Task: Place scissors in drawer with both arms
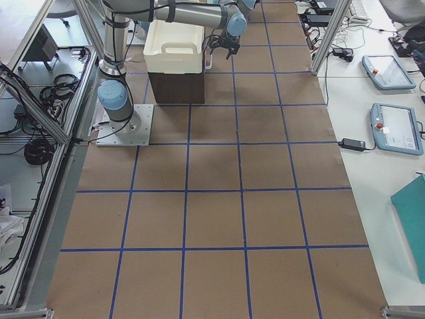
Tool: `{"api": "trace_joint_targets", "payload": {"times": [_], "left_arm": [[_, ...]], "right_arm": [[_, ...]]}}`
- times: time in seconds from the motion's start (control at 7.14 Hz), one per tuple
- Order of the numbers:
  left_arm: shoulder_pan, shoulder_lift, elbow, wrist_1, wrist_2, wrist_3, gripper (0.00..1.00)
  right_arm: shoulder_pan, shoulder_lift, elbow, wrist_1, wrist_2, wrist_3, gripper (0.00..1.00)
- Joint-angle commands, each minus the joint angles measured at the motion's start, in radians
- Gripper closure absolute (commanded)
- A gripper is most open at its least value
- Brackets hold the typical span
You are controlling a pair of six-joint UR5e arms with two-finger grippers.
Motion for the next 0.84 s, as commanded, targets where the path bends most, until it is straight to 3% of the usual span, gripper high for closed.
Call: {"api": "trace_joint_targets", "payload": {"times": [0.0, 0.7], "left_arm": [[0.018, -0.007, -0.014, 0.024, -0.024, 0.001, 0.06], [0.02, -0.026, -0.012, 0.025, -0.022, 0.0, 0.08]], "right_arm": [[-0.001, 0.009, -0.001, 0.015, -0.001, 0.0, 0.0], [-0.001, 0.023, -0.001, 0.035, -0.001, 0.0, 0.0]]}}
